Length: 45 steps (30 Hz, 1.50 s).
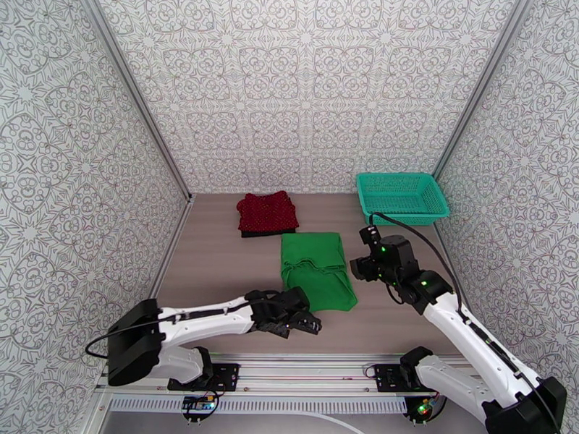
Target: Fold and stack the mixed laundry pile
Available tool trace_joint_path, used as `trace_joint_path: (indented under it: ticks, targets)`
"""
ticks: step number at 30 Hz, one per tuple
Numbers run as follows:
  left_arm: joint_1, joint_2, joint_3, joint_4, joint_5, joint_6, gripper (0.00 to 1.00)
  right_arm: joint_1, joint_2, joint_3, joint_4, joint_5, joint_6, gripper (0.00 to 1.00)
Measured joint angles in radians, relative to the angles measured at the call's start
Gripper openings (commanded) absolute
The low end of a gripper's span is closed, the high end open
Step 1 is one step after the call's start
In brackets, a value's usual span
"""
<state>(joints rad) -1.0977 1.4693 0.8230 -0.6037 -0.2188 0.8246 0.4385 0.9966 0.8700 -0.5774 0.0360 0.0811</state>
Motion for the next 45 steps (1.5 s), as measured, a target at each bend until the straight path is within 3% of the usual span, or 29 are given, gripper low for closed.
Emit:
trace_joint_path:
  ticks: [13,16,24,28,37,45]
  targets:
    - [0.058,0.083,0.0,0.112,0.023,0.049,0.73,0.0,0.003,0.0,-0.007,0.001,0.0,0.67]
    - [0.064,0.105,-0.001,0.15,0.022,0.06,0.53,0.0,0.016,0.0,-0.007,0.001,0.0,0.67]
    - [0.072,0.143,0.004,0.158,0.042,0.058,0.27,0.0,0.024,-0.001,-0.006,0.004,-0.001,0.66]
    - [0.089,0.177,0.045,0.118,0.04,0.021,0.0,0.0,0.018,-0.019,-0.006,0.004,-0.009,0.66]
    - [0.124,0.153,0.05,0.069,-0.02,-0.125,0.0,0.0,-0.023,-0.026,-0.014,-0.084,-0.129,0.69]
    - [0.08,-0.032,-0.019,0.061,-0.084,-0.233,0.0,0.041,0.018,0.117,-0.2,-0.137,-0.463,0.66]
